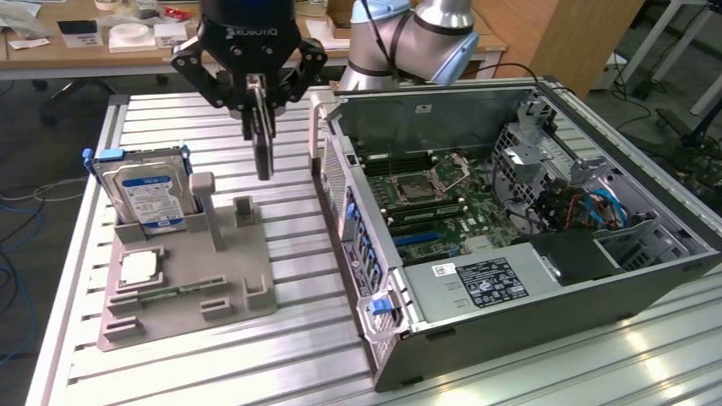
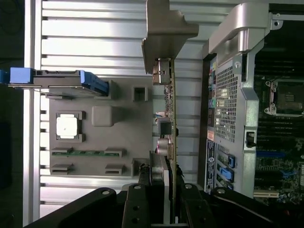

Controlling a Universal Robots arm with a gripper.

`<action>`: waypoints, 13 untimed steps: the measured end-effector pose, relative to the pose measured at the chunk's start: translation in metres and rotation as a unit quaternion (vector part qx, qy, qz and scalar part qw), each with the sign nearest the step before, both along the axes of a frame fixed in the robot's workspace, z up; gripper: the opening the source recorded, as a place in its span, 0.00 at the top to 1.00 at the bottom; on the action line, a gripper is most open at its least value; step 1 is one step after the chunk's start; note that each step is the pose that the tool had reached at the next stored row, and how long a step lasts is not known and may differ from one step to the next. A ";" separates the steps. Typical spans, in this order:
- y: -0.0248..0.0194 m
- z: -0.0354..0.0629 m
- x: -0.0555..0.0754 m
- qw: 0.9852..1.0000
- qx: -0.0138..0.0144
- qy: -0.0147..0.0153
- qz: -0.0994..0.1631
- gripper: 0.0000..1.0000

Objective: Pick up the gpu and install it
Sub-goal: 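Pick up the gpu and move the gpu toward the slot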

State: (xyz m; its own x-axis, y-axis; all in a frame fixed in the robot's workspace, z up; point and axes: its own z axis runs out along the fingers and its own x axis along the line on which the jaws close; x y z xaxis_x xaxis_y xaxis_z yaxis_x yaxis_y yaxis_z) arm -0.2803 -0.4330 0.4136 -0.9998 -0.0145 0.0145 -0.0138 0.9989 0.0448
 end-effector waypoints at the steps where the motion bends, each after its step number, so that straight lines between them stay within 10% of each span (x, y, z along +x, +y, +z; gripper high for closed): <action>1: 0.0000 0.0000 0.003 1.000 0.000 0.000 0.000 0.72; 13: 0.0000 0.0001 0.039 1.000 0.000 0.000 0.000 0.72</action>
